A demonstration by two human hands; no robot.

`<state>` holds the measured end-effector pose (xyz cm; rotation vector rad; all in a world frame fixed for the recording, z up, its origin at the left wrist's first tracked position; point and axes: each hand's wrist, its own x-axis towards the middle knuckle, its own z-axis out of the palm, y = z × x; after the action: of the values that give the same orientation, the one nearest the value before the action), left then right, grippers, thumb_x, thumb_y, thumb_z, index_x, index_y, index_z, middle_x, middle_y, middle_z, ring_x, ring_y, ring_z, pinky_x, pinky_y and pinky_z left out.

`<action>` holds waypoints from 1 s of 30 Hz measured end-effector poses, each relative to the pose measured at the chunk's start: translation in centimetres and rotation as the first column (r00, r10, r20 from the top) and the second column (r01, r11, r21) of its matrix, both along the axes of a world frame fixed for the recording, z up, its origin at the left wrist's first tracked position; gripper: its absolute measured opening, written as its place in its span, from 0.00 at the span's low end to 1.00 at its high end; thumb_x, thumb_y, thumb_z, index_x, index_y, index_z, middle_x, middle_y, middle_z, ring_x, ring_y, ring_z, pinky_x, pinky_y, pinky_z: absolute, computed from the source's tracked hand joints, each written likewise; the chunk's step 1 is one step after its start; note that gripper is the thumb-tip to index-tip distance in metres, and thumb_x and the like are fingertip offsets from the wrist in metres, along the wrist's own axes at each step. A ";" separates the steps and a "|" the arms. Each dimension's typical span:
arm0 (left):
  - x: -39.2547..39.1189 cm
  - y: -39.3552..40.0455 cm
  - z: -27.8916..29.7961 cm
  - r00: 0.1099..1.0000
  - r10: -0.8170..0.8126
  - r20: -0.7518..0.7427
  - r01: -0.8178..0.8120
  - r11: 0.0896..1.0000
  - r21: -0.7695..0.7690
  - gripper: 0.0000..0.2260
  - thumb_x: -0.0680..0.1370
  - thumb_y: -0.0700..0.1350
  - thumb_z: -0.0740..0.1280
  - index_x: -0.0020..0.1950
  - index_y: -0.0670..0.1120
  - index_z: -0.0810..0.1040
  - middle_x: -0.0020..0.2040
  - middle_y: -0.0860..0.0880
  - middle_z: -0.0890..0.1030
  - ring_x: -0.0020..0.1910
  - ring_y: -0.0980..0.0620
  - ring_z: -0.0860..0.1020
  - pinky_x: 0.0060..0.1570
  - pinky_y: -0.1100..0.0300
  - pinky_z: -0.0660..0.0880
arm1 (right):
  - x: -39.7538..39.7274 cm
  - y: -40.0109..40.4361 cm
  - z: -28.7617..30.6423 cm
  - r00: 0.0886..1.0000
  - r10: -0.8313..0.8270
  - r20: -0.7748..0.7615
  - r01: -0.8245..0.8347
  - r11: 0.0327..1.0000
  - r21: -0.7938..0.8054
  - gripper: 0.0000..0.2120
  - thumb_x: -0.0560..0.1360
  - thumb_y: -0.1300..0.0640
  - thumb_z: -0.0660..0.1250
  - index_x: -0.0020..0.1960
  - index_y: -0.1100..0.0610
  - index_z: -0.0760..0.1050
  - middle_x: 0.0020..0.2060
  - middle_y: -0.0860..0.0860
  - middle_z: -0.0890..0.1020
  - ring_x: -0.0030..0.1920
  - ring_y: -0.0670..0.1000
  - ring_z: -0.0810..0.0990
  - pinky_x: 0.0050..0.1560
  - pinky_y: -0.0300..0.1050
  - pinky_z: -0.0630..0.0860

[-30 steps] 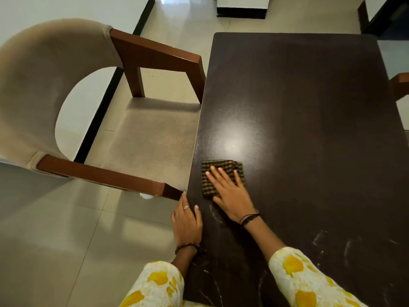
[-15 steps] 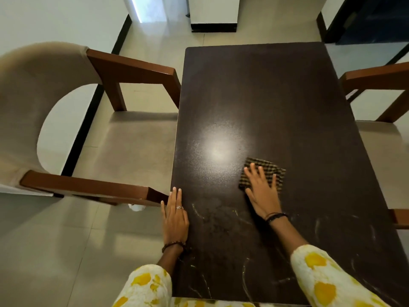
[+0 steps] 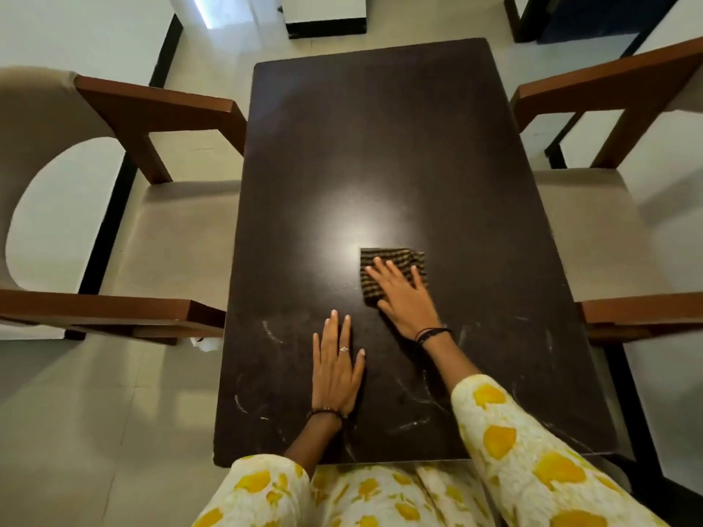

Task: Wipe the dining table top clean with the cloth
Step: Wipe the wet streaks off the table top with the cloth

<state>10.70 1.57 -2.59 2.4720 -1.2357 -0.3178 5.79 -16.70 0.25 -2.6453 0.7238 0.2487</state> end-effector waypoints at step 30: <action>-10.9 -7.7 -0.6 0.965 -0.262 0.027 0.249 0.941 0.230 0.26 0.79 0.61 0.42 0.75 0.53 0.46 0.76 0.53 0.44 0.74 0.53 0.42 0.69 0.48 0.37 | -17.9 -15.9 1.2 0.963 -0.270 -0.011 0.268 0.948 0.170 0.29 0.80 0.59 0.56 0.77 0.51 0.47 0.77 0.48 0.48 0.77 0.49 0.45 0.74 0.56 0.39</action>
<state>-0.18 -6.10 -3.15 2.5203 -1.6325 -0.4825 -12.11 -32.60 1.49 -2.3522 1.0010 0.2064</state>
